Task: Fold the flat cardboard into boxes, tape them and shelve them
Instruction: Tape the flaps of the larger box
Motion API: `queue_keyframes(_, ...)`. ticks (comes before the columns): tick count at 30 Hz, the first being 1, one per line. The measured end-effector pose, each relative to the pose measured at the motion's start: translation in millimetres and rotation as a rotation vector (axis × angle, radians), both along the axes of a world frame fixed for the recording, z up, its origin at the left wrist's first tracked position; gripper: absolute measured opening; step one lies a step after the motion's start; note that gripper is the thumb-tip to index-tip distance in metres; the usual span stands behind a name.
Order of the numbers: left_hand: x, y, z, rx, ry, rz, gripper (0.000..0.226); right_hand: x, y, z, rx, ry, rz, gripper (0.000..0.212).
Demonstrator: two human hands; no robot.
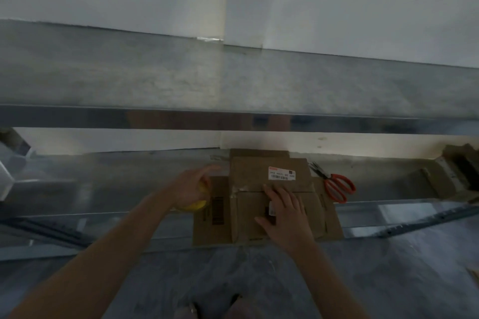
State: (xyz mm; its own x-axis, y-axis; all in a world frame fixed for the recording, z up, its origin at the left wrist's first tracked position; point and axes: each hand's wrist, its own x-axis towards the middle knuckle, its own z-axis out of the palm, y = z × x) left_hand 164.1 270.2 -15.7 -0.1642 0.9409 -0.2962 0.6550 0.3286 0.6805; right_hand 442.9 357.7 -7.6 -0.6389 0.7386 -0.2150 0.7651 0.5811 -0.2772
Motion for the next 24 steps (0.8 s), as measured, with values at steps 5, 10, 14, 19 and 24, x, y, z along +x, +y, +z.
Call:
queue_keyframes(5,-2.6,-15.5,3.2,0.051,-0.095,0.112,0.055,-10.3,3.9,7.4,-0.051,-0.053,0.005,0.076)
queue_keyframes(10,11.5,-33.1,8.9,0.104,-0.266,0.264,0.046,-7.3,-2.0,1.3,-0.013,-0.037,0.013,0.069)
queue_keyframes(14,22.7,-44.8,12.3,0.015,-0.155,0.114,0.057,-5.5,-2.0,-0.9,0.007,-0.031,0.028,0.068)
queue_keyframes(19,50.1,-37.8,13.3,-0.075,-0.075,-0.043,0.087,-5.5,-2.7,-0.4,0.017,-0.034,0.039,0.068)
queue_keyframes(24,63.2,-40.4,6.7,-0.006,-0.027,0.016,0.097,-7.0,-0.5,-1.2,0.018,-0.042,0.043,0.068)
